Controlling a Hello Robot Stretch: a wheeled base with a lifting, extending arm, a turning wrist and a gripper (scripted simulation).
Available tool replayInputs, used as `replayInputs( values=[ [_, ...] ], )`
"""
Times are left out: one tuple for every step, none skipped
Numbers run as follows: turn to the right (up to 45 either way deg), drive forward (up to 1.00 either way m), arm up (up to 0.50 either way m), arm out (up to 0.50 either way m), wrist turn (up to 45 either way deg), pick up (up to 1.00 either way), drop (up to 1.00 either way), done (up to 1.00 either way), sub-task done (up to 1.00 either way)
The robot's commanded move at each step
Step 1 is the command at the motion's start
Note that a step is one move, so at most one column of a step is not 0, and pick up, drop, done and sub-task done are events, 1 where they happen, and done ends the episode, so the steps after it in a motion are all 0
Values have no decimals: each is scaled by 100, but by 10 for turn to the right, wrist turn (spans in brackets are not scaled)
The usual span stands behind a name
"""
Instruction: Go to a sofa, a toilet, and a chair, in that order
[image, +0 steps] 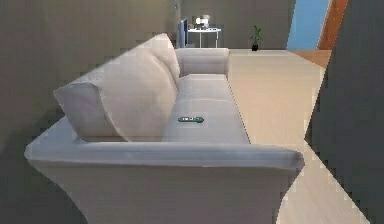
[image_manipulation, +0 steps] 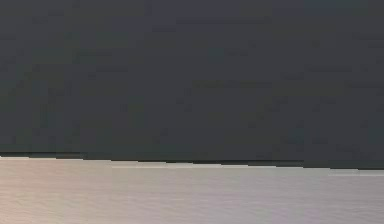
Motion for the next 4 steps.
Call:
replayInputs(
  values=[
    [0, 0, 0, 0, 0, 0, 0, 0, 100],
    [-450, 0, 0, 0, 0, 0, 0, 0, 0],
    [-450, 0, 0, 0, 0, 0, 0, 0, 0],
    [-450, 0, 0, 0, 0, 0, 0, 0, 0]
  ],
)
